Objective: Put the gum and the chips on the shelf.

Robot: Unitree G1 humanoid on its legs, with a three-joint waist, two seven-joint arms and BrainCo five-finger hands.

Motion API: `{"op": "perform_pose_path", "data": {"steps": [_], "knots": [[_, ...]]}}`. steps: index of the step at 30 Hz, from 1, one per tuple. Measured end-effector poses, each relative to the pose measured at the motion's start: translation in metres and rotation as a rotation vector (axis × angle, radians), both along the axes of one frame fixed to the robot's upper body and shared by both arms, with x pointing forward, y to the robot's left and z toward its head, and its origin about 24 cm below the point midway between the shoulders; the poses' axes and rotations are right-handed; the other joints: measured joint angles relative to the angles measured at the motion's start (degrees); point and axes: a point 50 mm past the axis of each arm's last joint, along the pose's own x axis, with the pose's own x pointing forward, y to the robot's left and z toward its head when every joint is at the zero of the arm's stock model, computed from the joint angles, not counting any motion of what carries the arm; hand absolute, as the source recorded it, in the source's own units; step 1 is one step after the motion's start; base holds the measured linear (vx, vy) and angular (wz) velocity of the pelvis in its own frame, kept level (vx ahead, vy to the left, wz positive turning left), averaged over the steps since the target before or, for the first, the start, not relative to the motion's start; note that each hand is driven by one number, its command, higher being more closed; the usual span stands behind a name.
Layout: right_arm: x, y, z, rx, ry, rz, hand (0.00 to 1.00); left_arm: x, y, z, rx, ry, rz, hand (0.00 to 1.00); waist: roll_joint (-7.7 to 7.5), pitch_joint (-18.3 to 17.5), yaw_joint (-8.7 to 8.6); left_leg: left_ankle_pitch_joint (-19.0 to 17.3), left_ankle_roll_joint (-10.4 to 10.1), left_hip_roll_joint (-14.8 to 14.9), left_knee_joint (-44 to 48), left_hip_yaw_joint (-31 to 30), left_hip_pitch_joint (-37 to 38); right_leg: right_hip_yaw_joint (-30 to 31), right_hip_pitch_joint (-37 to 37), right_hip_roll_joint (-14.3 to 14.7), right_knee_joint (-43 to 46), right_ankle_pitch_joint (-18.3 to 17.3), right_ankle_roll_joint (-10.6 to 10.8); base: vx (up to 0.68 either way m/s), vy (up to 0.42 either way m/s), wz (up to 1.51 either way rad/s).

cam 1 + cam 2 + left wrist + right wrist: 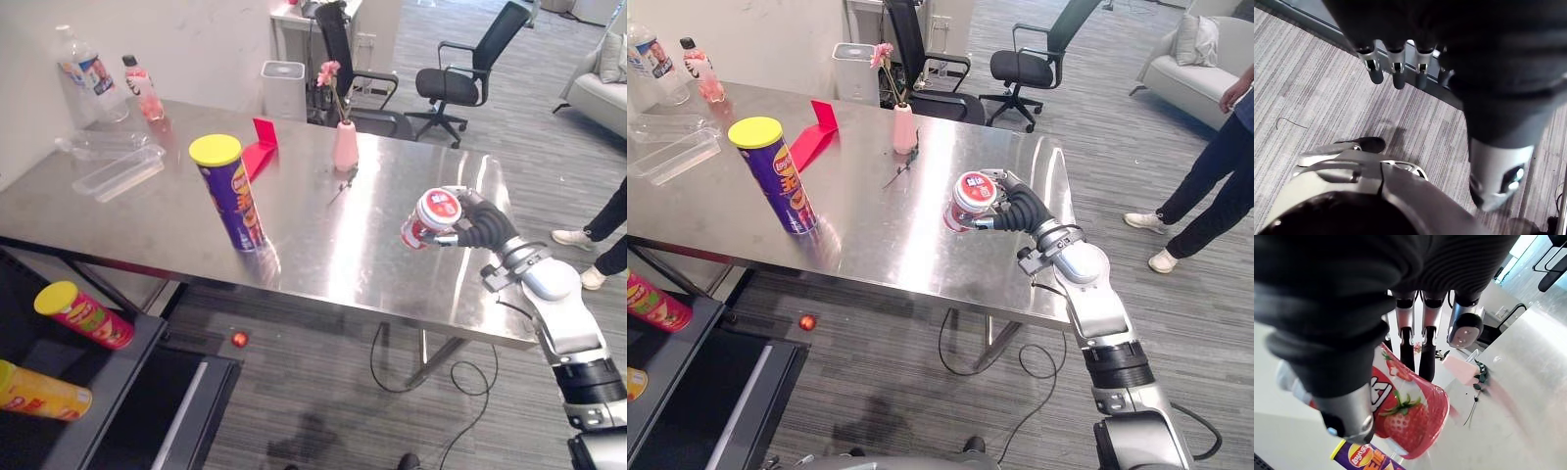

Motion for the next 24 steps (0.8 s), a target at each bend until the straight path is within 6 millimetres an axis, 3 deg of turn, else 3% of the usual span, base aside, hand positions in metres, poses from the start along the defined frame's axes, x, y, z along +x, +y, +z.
{"op": "perform_pose_path", "data": {"steps": [12,24], "knots": [[-0.013,0.015,0.004,-0.05,0.023,0.12,1.0,-0.006,-0.003,-0.003,0.001,0.021,0.059,0.0,0.79,-2.2,0.05,-0.7,-0.1,0.2,1.0,0.4,0.0,0.6,-0.1,0.0,0.4,0.0,0.0,0.0,-0.005,-0.02],[-0.023,0.017,-0.025,0.061,0.157,0.133,1.0,-0.01,-0.005,-0.004,0.006,0.032,0.109,0.0,0.72,-2.8,0.18,-0.5,0.0,0.7,2.5,-4.2,-2.4,-3.0,0.3,-0.3,2.1,-1.2,-0.8,0.0,-0.016,0.16]]}}
